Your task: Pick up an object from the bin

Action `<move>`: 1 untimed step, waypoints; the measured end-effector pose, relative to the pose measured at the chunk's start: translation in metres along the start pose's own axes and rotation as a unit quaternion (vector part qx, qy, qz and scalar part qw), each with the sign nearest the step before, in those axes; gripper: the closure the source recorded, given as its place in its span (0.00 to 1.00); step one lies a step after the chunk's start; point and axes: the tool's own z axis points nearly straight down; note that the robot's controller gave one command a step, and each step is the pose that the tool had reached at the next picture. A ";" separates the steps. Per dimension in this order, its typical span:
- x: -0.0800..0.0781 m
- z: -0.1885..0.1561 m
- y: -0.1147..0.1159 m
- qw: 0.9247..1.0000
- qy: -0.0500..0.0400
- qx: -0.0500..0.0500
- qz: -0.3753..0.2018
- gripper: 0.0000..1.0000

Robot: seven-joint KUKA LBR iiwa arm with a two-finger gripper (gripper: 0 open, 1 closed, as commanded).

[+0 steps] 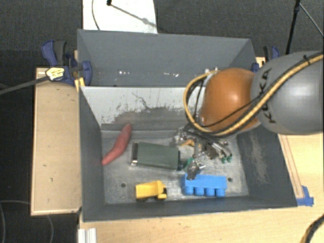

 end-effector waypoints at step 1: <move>-0.009 0.065 -0.044 0.994 0.002 -0.002 0.109 1.00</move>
Offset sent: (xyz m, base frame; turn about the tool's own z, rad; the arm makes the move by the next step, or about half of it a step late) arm 0.0000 0.0000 0.0000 0.0000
